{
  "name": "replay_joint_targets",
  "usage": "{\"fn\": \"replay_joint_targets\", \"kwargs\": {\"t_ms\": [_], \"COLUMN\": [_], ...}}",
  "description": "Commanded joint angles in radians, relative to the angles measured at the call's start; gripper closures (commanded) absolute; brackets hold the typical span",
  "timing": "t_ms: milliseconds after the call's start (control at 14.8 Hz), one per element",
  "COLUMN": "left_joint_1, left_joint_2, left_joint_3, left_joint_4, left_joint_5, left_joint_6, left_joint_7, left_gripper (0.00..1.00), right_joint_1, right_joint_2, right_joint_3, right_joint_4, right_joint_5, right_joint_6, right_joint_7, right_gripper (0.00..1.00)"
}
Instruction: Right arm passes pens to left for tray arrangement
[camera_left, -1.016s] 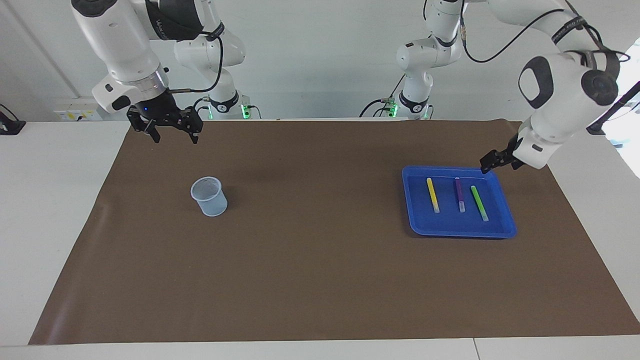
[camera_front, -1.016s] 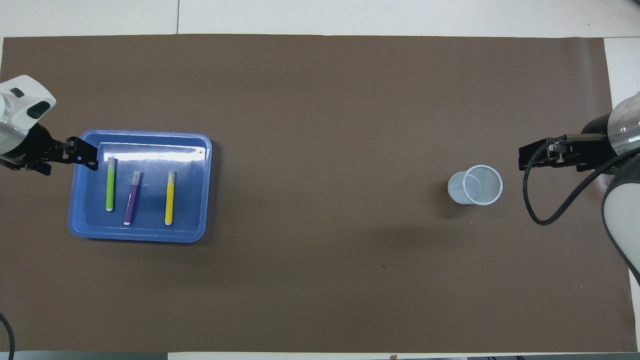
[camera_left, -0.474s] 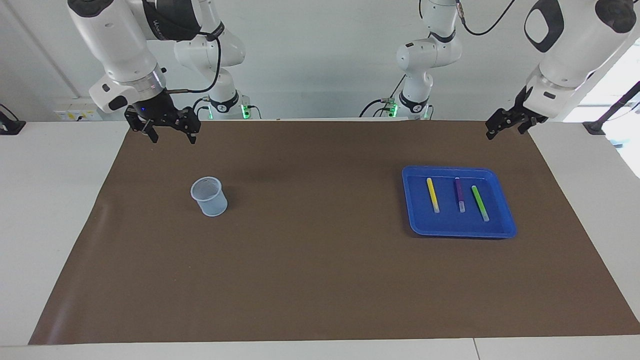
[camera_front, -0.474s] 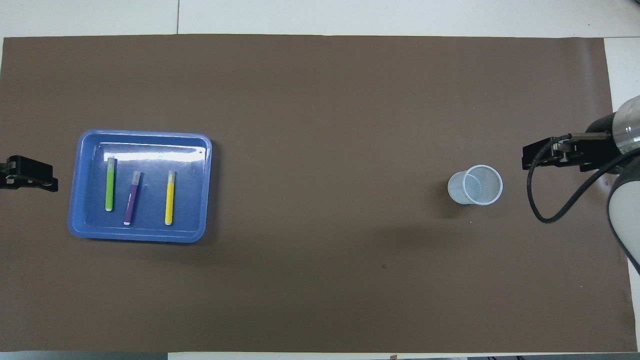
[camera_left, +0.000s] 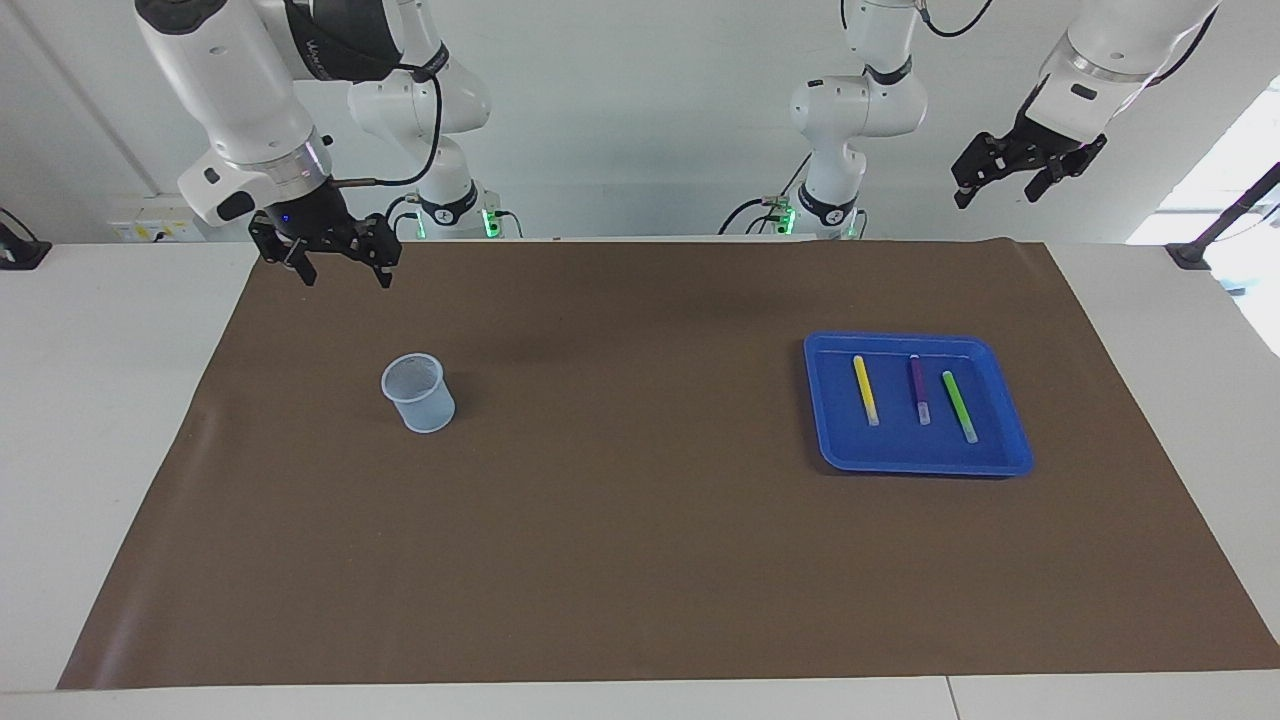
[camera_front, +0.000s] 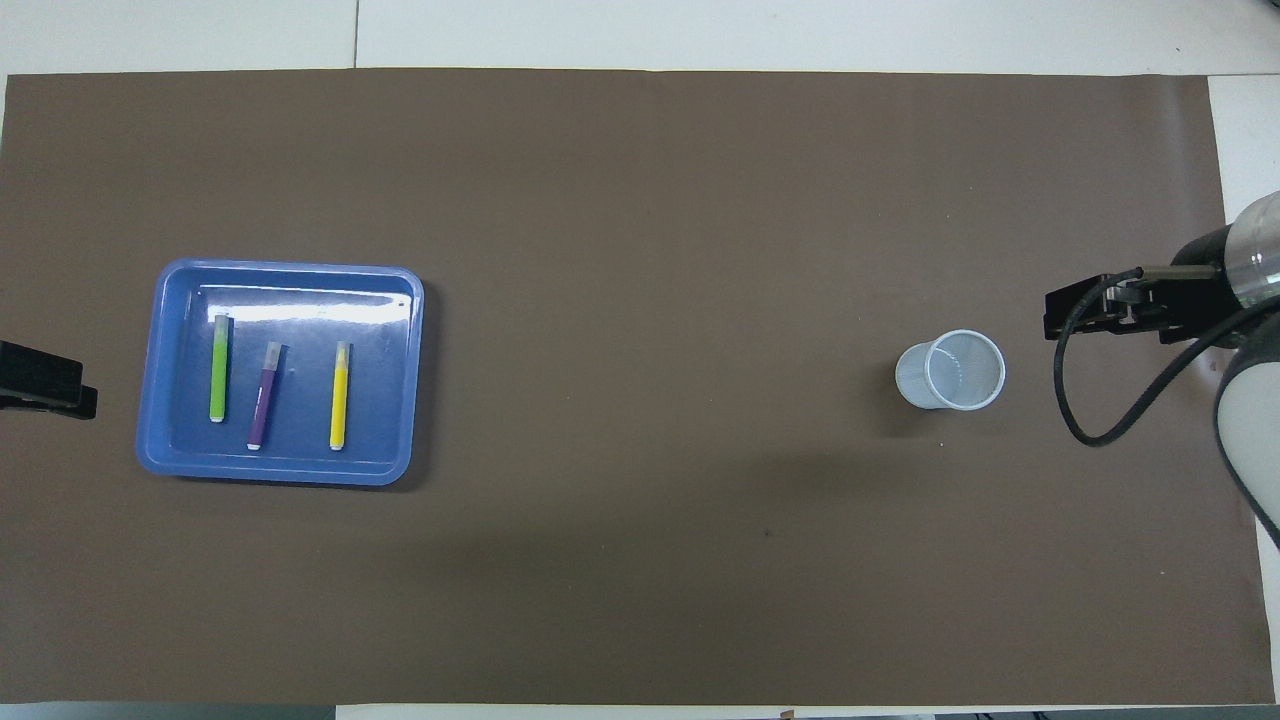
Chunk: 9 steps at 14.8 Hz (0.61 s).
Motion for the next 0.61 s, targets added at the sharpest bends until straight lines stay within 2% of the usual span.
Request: {"fn": "replay_joint_targets", "kwargs": {"t_ms": [0, 271, 542], "left_joint_1": [-0.018, -0.015, -0.012], "left_joint_2": [0.042, 0.057, 0.040], "left_joint_3": [0.016, 0.012, 0.015], "left_joint_4": [-0.015, -0.003, -0.001], "left_joint_5": [-0.015, -0.035, -0.066], "left_joint_6": [0.066, 0.092, 0.094], "left_joint_7": [-0.007, -0.011, 0.002], "left_gripper": [0.00, 0.00, 0.00], "right_joint_1": [-0.007, -0.007, -0.007], "right_joint_2": [0.001, 0.001, 0.001], "right_joint_3": [0.003, 0.003, 0.003], "right_joint_4": [0.003, 0.003, 0.003], "right_joint_5": [0.020, 0.020, 0.020], "right_joint_6": [-0.006, -0.006, -0.006], "right_joint_7": [0.015, 0.015, 0.015], "right_gripper": [0.00, 0.00, 0.00]}}
